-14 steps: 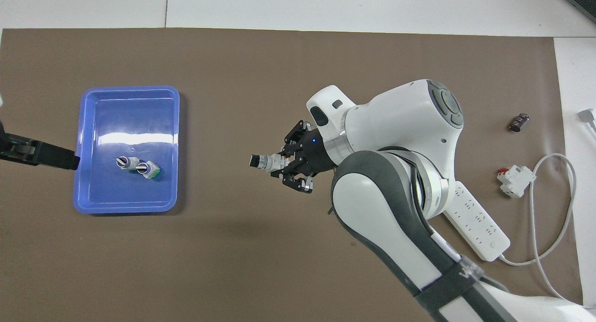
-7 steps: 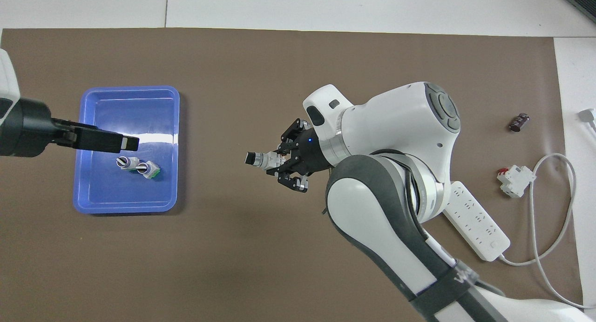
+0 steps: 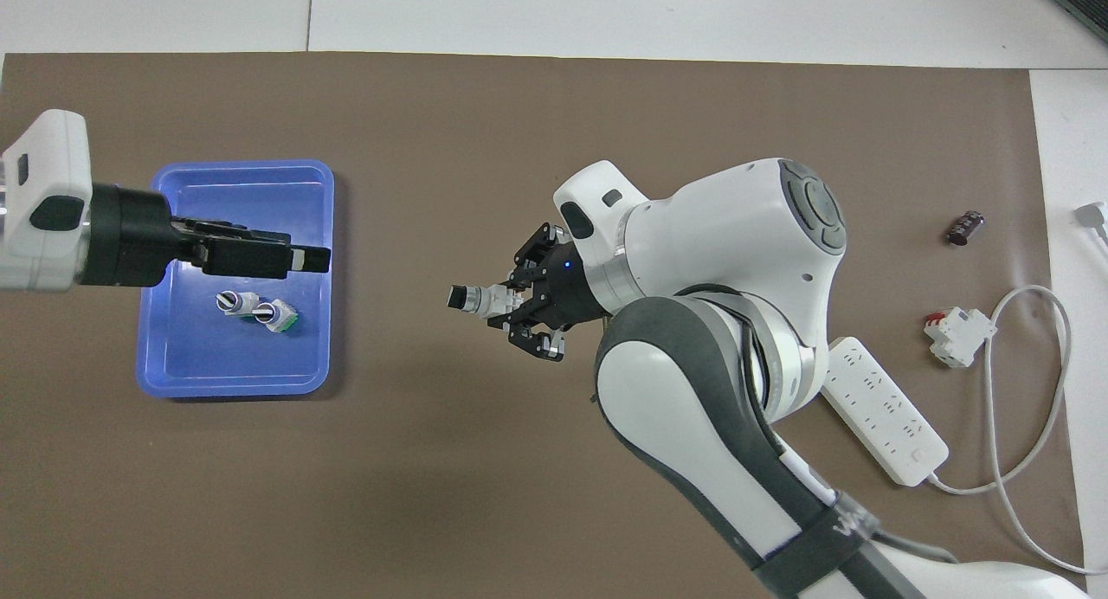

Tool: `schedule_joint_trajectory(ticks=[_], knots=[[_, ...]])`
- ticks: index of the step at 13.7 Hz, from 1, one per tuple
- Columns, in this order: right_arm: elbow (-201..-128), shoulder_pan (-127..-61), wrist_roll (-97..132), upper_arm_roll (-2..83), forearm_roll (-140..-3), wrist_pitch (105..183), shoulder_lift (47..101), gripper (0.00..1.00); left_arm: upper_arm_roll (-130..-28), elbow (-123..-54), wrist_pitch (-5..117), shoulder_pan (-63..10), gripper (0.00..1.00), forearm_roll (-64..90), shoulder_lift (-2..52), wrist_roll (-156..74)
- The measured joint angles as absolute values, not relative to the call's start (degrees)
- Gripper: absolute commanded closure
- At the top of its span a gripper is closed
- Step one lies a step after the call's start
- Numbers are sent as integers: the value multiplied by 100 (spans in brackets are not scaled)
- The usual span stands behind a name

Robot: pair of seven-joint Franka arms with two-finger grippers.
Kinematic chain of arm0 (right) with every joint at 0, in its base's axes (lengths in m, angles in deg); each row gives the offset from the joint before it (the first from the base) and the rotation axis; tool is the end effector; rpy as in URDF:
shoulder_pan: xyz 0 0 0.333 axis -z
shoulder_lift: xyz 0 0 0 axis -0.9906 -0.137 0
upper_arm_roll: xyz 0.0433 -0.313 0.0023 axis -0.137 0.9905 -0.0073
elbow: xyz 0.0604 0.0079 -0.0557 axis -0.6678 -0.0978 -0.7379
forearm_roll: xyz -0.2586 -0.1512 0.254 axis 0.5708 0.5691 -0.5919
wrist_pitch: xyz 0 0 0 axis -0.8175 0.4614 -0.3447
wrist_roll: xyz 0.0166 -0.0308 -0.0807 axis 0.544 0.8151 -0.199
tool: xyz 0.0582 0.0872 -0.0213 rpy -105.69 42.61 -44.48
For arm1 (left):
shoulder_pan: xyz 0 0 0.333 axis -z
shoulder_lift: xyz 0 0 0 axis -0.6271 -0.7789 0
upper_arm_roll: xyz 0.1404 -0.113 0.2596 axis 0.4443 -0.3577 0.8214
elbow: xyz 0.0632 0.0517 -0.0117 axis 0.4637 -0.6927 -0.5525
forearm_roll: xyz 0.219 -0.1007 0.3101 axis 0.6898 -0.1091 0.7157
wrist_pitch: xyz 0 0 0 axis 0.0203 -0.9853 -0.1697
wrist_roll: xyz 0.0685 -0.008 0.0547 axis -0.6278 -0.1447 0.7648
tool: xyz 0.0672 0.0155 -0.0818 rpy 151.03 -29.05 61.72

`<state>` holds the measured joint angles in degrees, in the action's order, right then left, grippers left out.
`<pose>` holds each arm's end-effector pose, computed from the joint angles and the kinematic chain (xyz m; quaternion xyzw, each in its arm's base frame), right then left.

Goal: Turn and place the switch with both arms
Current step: 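Move the left gripper toward the switch held by the right gripper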

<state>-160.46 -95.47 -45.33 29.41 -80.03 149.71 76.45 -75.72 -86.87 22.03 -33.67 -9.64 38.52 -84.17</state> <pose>0.5444 0.3468 0.4755 -0.7058 -0.6219 -0.1891 0.2817 0.5416 -0.1108 0.5594 0.9048 -0.1640 0.0798 0.3847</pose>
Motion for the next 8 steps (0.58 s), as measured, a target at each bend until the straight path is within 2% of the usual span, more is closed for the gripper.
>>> schedule_joint_trajectory(ticks=[4, 8], knots=[[-16046, -9547, -4439, 2942, -7990, 15008, 7645, 100, -7588, -8941, 2247, -3236, 35, -1728, 3617, -8703], [-16048, -9636, -4310, 2941, -7942, 15073, 7645, 100, -7596, -9065, 2253, -3060, 38, -2006, 3600, -8758]])
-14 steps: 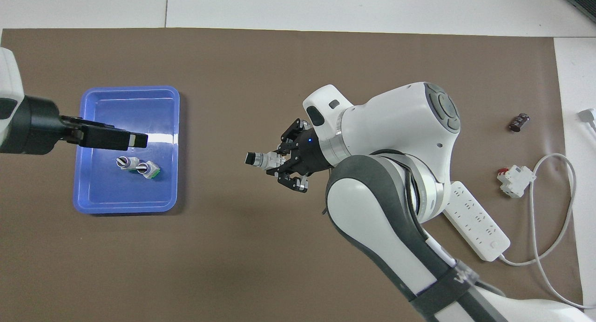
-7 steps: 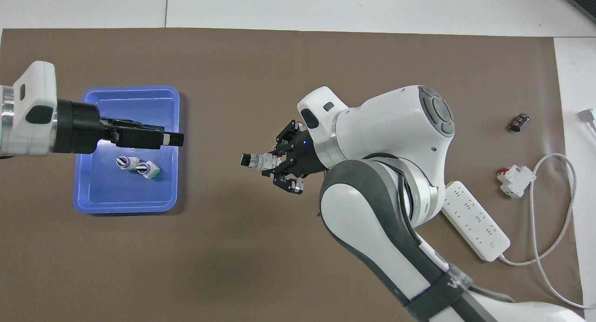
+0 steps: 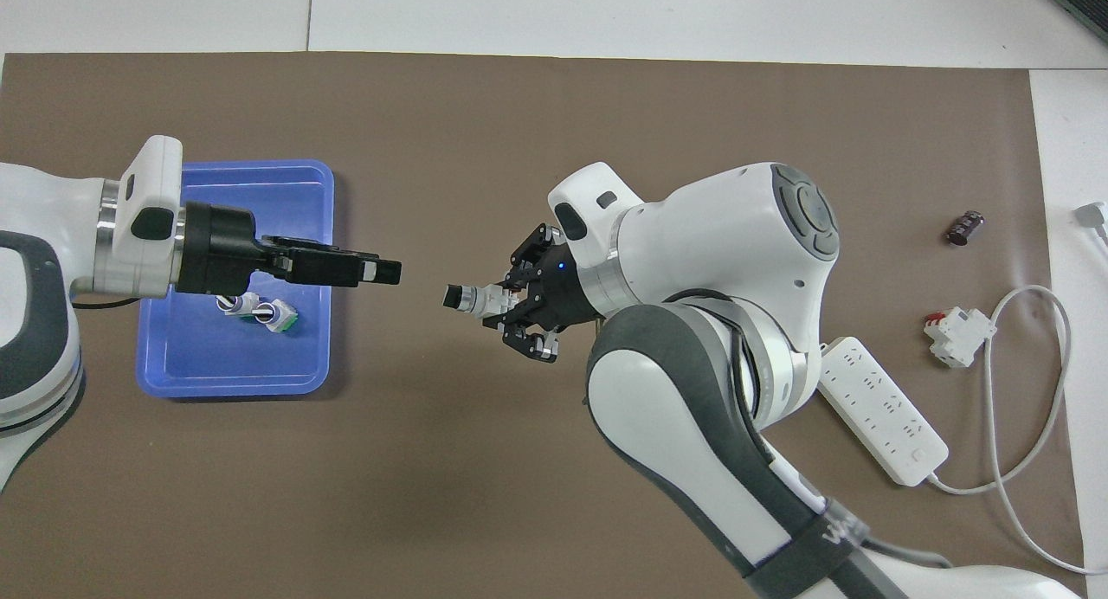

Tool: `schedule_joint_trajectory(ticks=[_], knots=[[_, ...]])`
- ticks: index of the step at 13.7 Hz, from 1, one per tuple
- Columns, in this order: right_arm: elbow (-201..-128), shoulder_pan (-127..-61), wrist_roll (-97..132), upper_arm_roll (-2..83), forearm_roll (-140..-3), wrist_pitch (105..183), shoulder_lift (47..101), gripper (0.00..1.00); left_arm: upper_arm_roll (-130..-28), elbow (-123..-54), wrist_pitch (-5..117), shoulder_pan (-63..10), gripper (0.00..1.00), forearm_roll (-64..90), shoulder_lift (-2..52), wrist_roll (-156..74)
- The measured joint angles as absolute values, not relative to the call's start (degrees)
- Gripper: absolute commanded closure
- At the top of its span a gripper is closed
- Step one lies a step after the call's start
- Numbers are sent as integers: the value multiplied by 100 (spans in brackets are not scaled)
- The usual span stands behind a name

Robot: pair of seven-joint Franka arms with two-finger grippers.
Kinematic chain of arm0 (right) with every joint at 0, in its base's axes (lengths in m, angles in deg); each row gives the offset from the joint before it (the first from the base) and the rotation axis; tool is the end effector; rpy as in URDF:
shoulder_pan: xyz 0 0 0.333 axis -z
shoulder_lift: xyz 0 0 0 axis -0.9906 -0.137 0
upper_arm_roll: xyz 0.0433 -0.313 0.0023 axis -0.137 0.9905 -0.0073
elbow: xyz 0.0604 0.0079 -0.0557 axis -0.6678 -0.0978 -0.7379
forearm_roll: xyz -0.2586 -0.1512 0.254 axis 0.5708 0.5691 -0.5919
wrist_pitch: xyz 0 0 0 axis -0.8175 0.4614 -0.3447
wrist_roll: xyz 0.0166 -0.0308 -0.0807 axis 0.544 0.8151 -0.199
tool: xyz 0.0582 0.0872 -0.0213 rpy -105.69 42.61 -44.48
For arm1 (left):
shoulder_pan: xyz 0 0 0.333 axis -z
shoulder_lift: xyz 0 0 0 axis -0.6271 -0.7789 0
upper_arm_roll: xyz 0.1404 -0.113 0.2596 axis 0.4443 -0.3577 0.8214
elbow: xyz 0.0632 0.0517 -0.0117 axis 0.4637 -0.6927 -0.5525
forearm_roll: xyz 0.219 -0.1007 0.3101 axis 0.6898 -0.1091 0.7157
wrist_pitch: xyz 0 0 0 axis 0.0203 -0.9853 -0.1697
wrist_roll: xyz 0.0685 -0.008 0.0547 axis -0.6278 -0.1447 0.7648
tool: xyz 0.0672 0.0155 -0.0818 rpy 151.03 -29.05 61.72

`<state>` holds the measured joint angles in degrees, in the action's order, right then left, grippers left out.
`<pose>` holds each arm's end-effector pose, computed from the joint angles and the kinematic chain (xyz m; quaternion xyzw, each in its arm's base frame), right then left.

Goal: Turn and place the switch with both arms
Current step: 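Move the left gripper toward the switch held by the right gripper, then close the left gripper on the free end of the switch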

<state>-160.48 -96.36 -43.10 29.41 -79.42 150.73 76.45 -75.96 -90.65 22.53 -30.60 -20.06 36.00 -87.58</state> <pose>0.5409 0.3543 0.4764 -0.7142 -0.6141 -0.1874 0.2786 0.5388 -0.1507 0.5147 0.8709 -0.1575 0.0505 0.4627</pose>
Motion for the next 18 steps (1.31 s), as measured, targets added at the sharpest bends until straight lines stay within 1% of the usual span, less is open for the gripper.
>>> schedule_joint_trajectory(ticks=[3, 5, 7, 10, 15, 18], knots=[[-16048, -9657, -4277, 2943, -7932, 15087, 7645, 100, -7599, -9143, 2285, -2935, 46, -2112, 3599, -8758], [-16048, -9657, -4276, 2943, -7931, 15091, 7645, 100, -7596, -9210, 2330, -2879, 54, -2147, 3600, -8762], [-16048, -9657, -4272, 2943, -7931, 15094, 7645, 100, -7595, -9314, 2345, -2866, 55, -2185, 3601, -8811], [-16048, -9657, -4245, 2943, -7931, 15105, 7645, 100, -7597, -9414, 2518, -2788, 60, -2247, 3601, -8854], [-16048, -9657, -4236, 2943, -7930, 15116, 7645, 100, -7606, -9475, 2679, -2677, 63, -2315, 3601, -8866], [-16048, -9657, -4229, 2943, -7930, 15118, 7645, 100, -7606, -9477, 2679, -2645, 67, -2331, 3602, -8870]])
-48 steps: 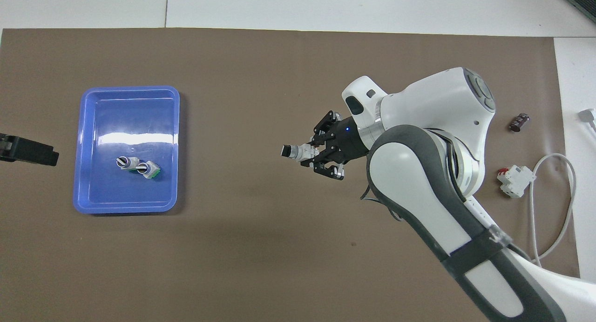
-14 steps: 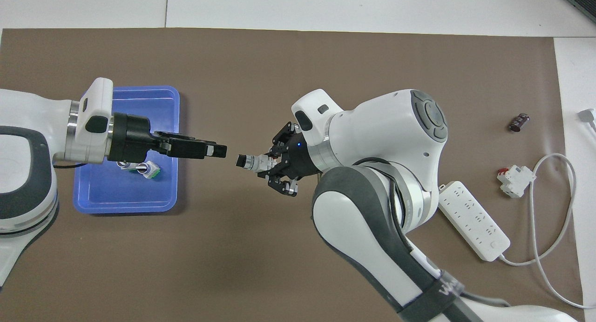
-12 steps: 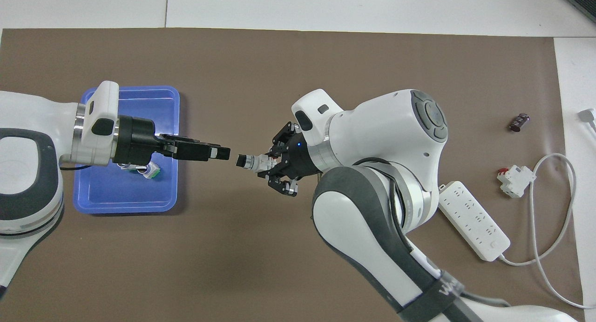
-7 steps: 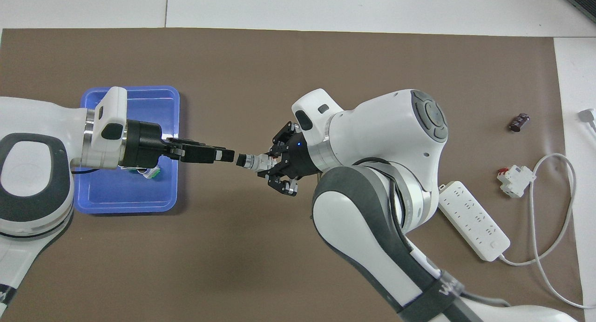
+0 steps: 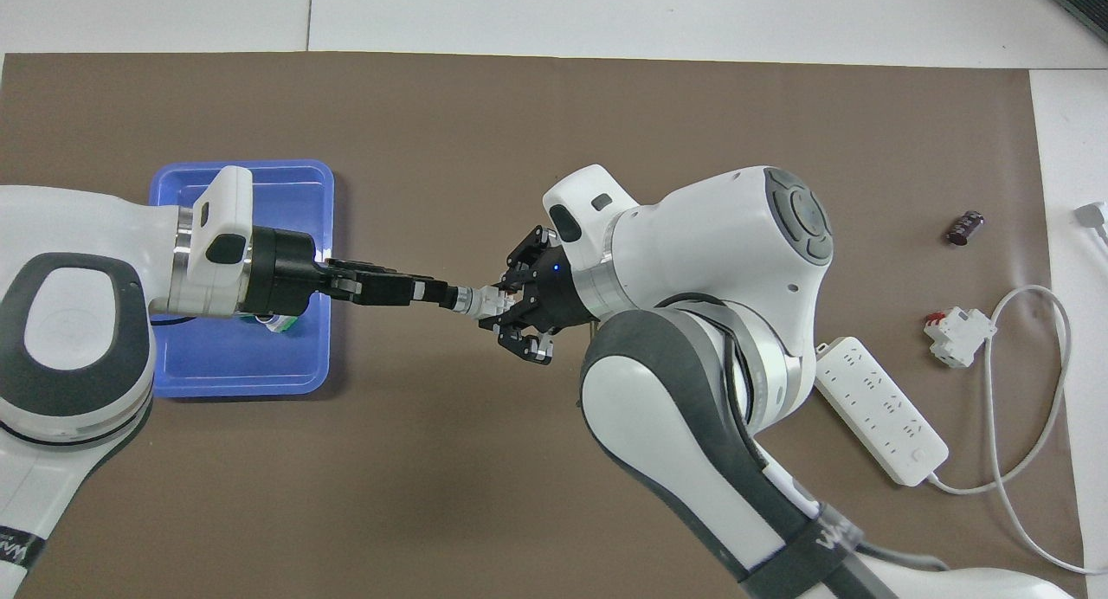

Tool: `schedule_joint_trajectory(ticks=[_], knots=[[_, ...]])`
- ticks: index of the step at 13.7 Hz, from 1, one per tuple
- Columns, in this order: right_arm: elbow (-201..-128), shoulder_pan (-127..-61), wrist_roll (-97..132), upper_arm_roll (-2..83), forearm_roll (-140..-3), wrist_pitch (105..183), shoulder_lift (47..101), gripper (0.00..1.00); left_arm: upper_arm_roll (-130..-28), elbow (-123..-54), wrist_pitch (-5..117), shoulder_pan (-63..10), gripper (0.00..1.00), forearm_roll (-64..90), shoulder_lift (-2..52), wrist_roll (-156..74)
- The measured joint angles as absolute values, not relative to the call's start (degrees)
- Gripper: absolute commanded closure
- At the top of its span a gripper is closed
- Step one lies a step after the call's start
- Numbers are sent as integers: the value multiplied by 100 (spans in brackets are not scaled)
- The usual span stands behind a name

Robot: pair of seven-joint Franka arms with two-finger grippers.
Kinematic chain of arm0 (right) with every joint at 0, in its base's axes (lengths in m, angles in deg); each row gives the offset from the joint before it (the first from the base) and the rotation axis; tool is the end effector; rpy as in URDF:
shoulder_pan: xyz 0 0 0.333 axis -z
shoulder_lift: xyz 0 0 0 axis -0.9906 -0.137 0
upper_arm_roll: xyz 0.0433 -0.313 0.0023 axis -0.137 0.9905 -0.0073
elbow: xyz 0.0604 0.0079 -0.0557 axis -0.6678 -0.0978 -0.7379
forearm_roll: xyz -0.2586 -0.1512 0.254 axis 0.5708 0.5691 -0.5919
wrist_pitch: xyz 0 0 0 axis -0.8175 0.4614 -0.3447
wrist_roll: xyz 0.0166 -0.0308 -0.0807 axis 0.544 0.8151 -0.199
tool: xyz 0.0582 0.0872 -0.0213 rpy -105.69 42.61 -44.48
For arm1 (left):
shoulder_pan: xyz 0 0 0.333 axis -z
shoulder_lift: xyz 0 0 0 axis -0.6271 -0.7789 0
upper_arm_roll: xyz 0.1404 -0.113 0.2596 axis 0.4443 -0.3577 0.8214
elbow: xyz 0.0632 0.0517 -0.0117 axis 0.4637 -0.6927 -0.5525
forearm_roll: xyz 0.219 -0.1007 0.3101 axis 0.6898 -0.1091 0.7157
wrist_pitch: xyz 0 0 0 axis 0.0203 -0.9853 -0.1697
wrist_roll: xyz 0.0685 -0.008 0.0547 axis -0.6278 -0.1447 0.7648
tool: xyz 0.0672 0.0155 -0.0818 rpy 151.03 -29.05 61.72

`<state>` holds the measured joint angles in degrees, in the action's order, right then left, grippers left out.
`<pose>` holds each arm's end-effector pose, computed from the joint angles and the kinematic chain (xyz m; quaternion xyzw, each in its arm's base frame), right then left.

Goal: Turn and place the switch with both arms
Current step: 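Close the left gripper on the free end of the switch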

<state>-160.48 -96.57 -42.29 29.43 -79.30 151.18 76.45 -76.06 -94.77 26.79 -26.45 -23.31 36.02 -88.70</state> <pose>0.5406 0.3558 0.4769 -0.7182 -0.6098 -0.1880 0.2776 0.5248 -0.1845 0.4858 0.8660 -0.1534 0.0415 0.4742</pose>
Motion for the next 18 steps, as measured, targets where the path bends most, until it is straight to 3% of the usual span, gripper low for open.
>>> schedule_joint_trajectory(ticks=[2, 4, 12, 13, 18], knots=[[-16048, -9657, -4228, 2943, -7930, 15122, 7645, 100, -7606, -9487, 2679, -2638, 78, -2347, 3602, -8871], [-16052, -9657, -4223, 2943, -7925, 15124, 7643, 100, -7607, -9489, 2677, -2626, 82, -2377, 3609, -8874], [-16050, -9658, -4219, 2945, -7921, 15179, 7644, 100, -7595, -9496, 2696, -2573, 76, -2382, 3614, -8874], [-16049, -9658, -4209, 2945, -7921, 15191, 7644, 100, -7595, -9511, 2702, -2571, 71, -2382, 3614, -8874], [-16054, -9668, -4154, 2948, -7916, 15192, 7644, 100, -7606, -9564, 2763, -2548, 79, -2385, 3616, -8875]])
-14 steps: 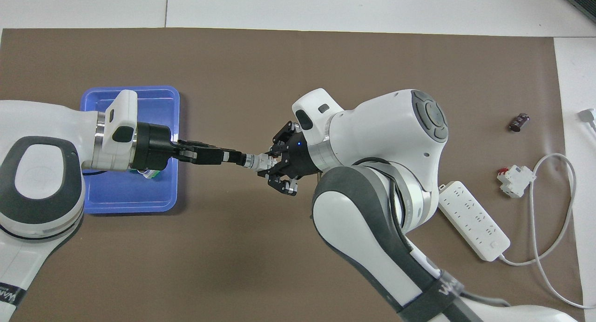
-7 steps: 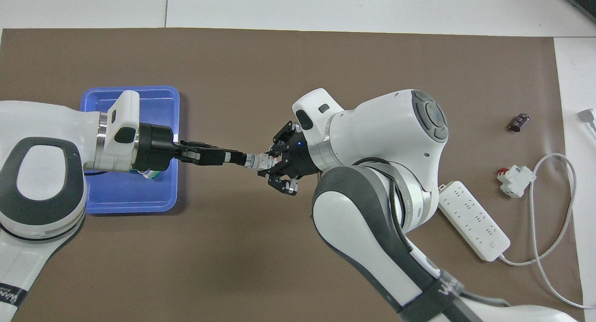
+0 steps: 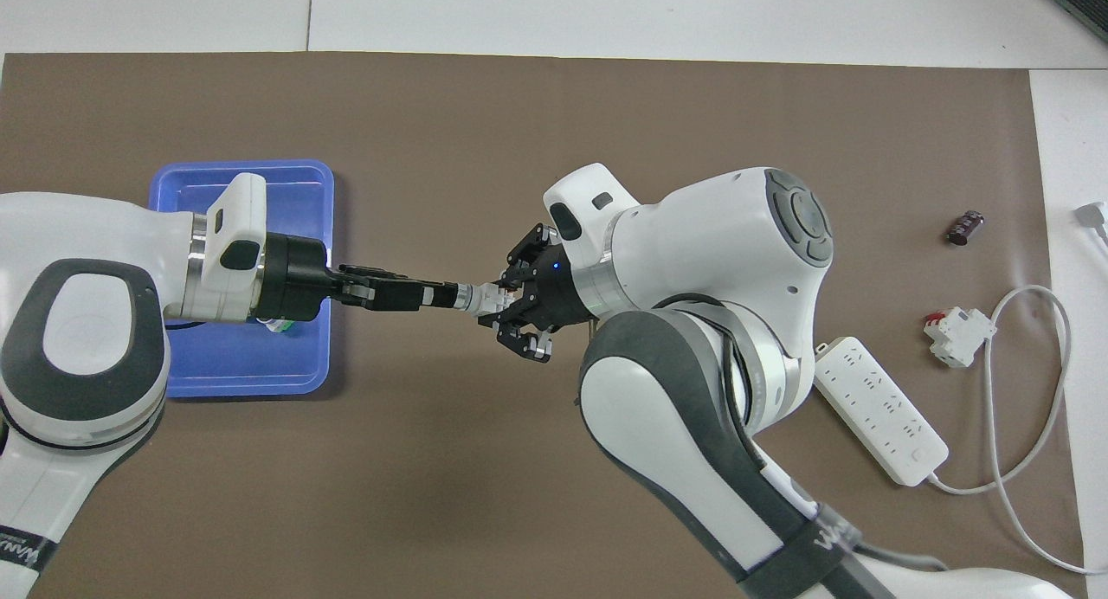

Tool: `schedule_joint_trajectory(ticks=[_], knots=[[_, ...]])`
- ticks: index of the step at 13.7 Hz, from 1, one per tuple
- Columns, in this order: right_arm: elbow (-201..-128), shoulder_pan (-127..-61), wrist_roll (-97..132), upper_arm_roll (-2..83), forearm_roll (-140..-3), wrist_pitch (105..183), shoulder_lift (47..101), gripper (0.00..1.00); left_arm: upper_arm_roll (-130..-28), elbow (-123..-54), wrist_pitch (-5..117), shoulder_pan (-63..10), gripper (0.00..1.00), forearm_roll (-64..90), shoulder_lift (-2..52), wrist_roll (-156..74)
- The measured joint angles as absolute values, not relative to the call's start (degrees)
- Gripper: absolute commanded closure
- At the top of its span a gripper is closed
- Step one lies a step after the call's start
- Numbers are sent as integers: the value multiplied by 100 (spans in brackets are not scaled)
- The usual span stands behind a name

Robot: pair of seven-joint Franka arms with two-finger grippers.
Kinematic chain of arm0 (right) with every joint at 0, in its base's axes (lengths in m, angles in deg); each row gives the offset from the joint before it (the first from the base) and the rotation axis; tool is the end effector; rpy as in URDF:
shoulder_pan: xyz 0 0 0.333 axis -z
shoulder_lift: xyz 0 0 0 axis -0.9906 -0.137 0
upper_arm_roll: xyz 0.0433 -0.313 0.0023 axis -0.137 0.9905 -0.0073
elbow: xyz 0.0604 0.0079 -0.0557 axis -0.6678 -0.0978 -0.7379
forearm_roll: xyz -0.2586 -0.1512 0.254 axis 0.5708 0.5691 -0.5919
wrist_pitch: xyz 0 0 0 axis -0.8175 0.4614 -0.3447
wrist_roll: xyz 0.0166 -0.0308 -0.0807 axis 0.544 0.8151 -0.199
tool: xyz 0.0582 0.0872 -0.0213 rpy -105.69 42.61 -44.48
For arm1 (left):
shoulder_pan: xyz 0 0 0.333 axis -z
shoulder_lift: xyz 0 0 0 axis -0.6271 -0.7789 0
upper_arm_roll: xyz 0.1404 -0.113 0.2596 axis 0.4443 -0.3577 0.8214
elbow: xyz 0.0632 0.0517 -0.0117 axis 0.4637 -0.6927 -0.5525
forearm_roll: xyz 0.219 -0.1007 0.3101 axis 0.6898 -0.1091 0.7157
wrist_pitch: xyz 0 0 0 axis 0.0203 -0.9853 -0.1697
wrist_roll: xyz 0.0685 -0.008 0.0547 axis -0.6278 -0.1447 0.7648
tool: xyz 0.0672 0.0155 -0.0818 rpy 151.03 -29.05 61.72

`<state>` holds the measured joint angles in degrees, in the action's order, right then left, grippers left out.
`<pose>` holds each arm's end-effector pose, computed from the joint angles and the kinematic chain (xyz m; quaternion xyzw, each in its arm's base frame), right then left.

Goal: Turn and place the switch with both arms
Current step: 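Close the left gripper on the free end of the switch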

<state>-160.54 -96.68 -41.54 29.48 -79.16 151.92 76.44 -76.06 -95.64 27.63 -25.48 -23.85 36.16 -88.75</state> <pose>0.5416 0.3558 0.4772 -0.7230 -0.6043 -0.1906 0.2752 0.5205 -0.1918 0.4807 0.8655 -0.1528 0.0388 0.4754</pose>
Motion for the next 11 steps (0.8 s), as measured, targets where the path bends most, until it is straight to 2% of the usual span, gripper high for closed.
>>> schedule_joint_trajectory(ticks=[3, 4, 5, 11], knots=[[-16056, -9668, -4104, 2949, -7912, 15195, 7643, 100, -7608, -9564, 2776, -2537, 88, -2401, 3630, -8876], [-16055, -9668, -4079, 2949, -7912, 15196, 7643, 100, -7606, -9564, 2780, -2537, 97, -2407, 3630, -8876], [-16055, -9667, -4061, 2955, -7912, 15197, 7642, 100, -7605, -9564, 2779, -2536, 100, -2409, 3633, -8901], [-16042, -9668, -4037, 2956, -7911, 15211, 7647, 100, -7586, -9567, 2778, -2536, 100, -2472, 3639, -8523]])
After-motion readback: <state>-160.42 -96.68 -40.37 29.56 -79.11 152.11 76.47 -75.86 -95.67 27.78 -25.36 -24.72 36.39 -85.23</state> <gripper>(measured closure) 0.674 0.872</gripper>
